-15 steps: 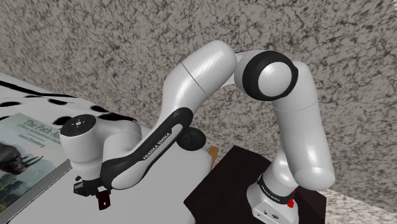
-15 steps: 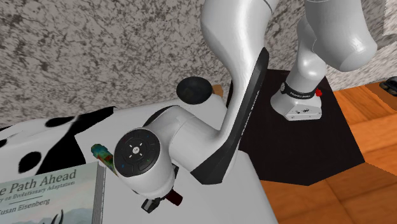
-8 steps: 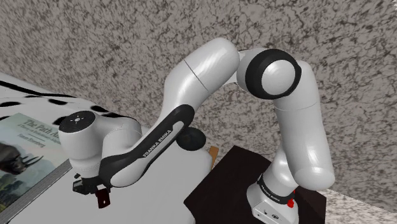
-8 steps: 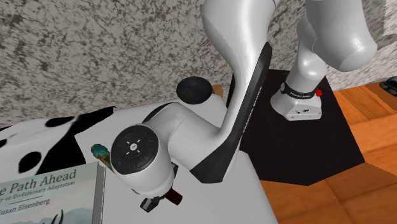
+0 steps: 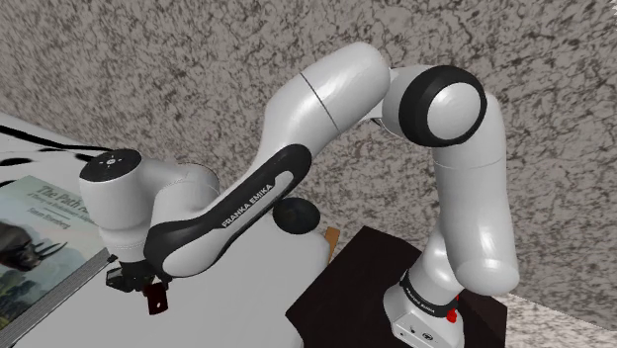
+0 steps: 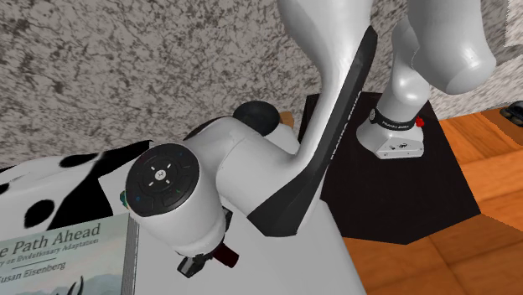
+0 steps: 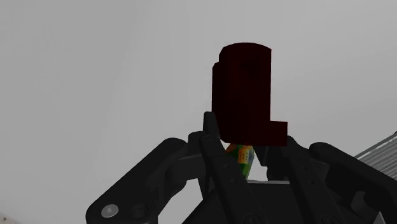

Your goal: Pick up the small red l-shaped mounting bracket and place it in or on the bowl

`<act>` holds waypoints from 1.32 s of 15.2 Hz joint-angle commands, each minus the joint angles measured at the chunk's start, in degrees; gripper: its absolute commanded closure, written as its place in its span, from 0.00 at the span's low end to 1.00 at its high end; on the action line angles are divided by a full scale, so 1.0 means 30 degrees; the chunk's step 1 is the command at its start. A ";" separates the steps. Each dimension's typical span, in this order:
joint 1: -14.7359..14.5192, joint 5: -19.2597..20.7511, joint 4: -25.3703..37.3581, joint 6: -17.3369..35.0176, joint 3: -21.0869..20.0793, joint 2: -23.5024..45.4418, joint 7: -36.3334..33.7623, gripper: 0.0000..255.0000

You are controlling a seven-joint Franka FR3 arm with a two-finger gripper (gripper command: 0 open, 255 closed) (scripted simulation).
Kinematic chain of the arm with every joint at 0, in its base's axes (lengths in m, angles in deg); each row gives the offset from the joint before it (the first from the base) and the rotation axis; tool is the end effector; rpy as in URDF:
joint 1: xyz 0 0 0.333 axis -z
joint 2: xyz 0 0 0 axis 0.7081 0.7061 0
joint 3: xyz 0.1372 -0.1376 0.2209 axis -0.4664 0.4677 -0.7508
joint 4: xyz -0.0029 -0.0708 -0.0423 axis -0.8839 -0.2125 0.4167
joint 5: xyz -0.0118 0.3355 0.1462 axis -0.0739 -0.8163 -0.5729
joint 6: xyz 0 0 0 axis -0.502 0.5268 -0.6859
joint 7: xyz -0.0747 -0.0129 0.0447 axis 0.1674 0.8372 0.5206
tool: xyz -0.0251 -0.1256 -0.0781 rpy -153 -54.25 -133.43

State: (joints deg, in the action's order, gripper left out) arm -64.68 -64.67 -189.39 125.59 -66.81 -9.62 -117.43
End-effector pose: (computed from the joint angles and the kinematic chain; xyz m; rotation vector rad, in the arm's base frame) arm 0.4430 0.4331 0.2193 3.0694 -0.6295 0.0775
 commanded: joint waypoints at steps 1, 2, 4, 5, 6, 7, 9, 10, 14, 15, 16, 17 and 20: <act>0.0108 -0.0214 -0.0018 -0.0315 -0.0156 -0.0357 0.0127 1.00; 0.0157 -0.0320 0.0013 -0.0491 -0.0227 -0.0517 0.0199 1.00; 0.0251 -0.0530 0.0090 -0.0848 -0.0365 -0.0828 0.0341 1.00; 0.0296 -0.0634 0.0134 -0.1029 -0.0432 -0.0981 0.0412 1.00; 0.0340 -0.0737 0.0184 -0.1212 -0.0497 -0.1131 0.0483 1.00; 0.0382 -0.0839 0.0237 -0.1396 -0.0560 -0.1278 0.0553 1.00; 0.0462 -0.1041 0.0358 -0.1770 -0.0680 -0.1566 0.0692 1.00; 0.0501 -0.1140 0.0425 -0.1959 -0.0738 -0.1706 0.0760 1.00; 0.1490 -0.1783 -0.1106 -0.1600 -0.0958 -0.3086 0.1588 1.00; 0.1941 -0.2041 -0.1890 -0.1276 -0.1010 -0.3645 0.1983 1.00; 0.2381 -0.2312 -0.2647 -0.0965 -0.1051 -0.4196 0.2404 1.00; 0.2809 -0.2598 -0.3378 -0.0669 -0.1080 -0.4740 0.2851 1.00; 0.4025 -0.3526 -0.5423 0.0138 -0.1095 -0.6326 0.4339 1.00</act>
State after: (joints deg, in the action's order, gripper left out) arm -53.98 -74.13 -202.81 124.76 -70.01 -26.56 -106.04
